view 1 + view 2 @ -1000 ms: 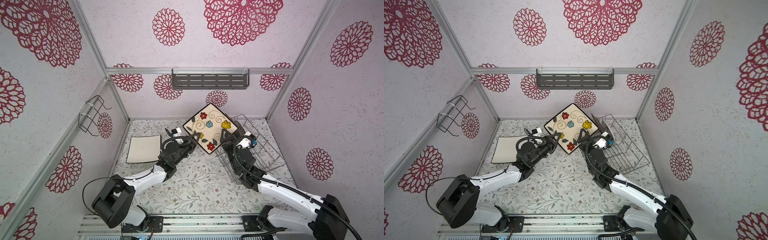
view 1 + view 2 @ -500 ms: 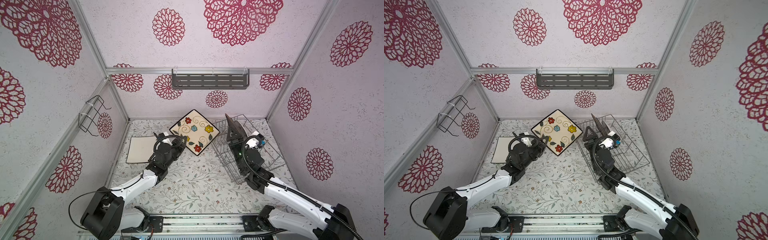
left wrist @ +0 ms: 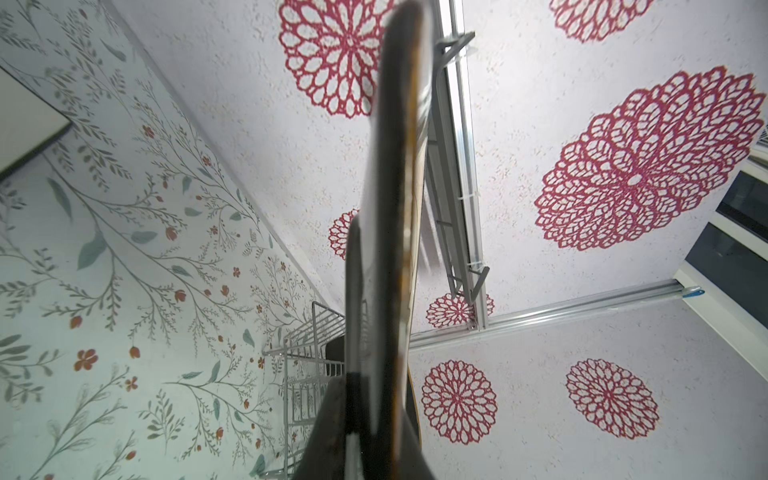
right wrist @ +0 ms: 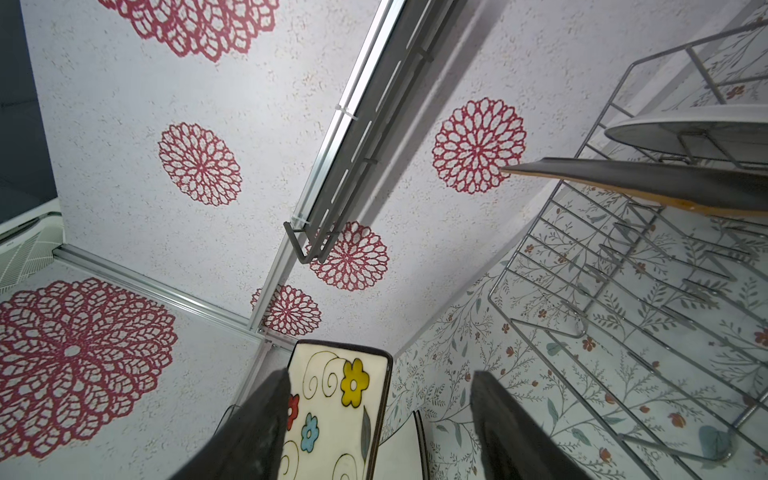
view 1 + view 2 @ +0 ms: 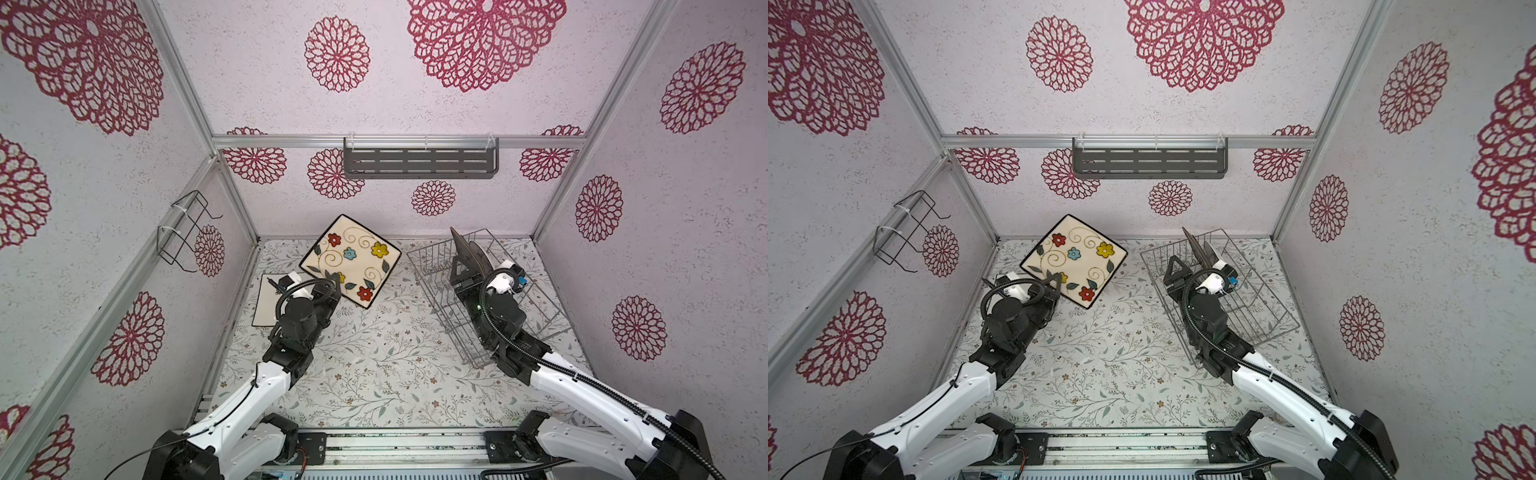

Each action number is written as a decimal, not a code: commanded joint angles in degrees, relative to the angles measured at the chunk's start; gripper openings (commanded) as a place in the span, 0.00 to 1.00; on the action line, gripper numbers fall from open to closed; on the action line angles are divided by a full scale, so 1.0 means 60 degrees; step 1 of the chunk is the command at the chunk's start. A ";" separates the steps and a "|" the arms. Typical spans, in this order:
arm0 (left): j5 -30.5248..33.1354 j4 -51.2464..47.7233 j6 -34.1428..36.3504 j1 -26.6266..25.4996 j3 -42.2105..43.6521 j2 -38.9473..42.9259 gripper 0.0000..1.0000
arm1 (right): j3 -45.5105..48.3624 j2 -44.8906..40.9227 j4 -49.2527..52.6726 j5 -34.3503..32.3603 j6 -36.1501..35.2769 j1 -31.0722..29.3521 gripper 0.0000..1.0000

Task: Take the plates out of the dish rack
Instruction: 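Open the right gripper and carry the plate toward the white plates with the left gripper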

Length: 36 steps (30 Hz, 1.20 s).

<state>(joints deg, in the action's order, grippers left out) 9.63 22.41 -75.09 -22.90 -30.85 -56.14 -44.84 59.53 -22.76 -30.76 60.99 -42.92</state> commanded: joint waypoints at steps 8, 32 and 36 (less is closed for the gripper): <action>0.1249 -0.0425 -0.0023 0.0681 -0.0069 0.2008 0.00 | -0.1172 0.0674 0.0890 0.1615 -0.1113 0.0092 0.77; 0.2395 -0.2226 -0.1250 0.1912 0.0752 0.3851 0.00 | -0.2659 0.2509 0.2064 0.4136 -0.2063 0.0081 0.92; 0.2189 -0.1946 -0.1299 0.2342 0.0864 0.3714 0.00 | -0.2869 0.2914 0.2141 0.4411 -0.2209 0.0085 0.96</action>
<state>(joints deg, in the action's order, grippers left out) 22.17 -1.91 -81.45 -10.33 -24.34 -35.31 -59.55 76.31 -9.93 -6.85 50.06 -42.57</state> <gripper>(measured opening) 0.129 0.949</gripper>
